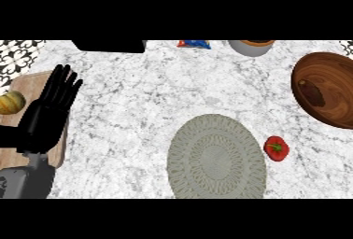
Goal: Pick the sweet potato from the placemat and place it in the bowl
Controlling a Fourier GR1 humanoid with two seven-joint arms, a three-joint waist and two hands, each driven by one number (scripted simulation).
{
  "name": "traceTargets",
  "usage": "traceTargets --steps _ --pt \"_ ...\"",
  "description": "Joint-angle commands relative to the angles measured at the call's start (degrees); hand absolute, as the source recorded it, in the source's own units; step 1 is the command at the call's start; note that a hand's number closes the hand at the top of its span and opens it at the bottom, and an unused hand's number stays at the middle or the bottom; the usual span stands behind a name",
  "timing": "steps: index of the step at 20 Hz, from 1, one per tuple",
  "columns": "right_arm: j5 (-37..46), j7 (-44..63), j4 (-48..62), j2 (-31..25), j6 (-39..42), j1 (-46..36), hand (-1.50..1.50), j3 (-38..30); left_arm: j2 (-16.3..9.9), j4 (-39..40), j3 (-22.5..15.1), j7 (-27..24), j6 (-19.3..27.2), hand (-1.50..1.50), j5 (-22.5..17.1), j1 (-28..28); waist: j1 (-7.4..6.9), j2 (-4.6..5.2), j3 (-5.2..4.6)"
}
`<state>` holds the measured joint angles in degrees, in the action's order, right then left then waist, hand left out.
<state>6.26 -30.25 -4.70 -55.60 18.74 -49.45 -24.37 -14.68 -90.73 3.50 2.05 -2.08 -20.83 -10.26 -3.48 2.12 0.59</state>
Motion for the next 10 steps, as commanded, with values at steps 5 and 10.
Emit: traceTargets --steps 5,10 --pt "-1.2 -3.3 0.9 -6.7 8.9 7.1 -1.50 -1.5 0.4 -0.7 0.3 -0.6 0.0 0.00 -0.1 1.2 0.24 -0.02 0.25" --pt "-1.1 -5.7 0.5 -8.2 13.1 10.7 -1.50 -1.3 1.3 -0.8 -0.9 -0.5 0.6 0.00 0.9 1.5 0.60 -0.10 0.34"
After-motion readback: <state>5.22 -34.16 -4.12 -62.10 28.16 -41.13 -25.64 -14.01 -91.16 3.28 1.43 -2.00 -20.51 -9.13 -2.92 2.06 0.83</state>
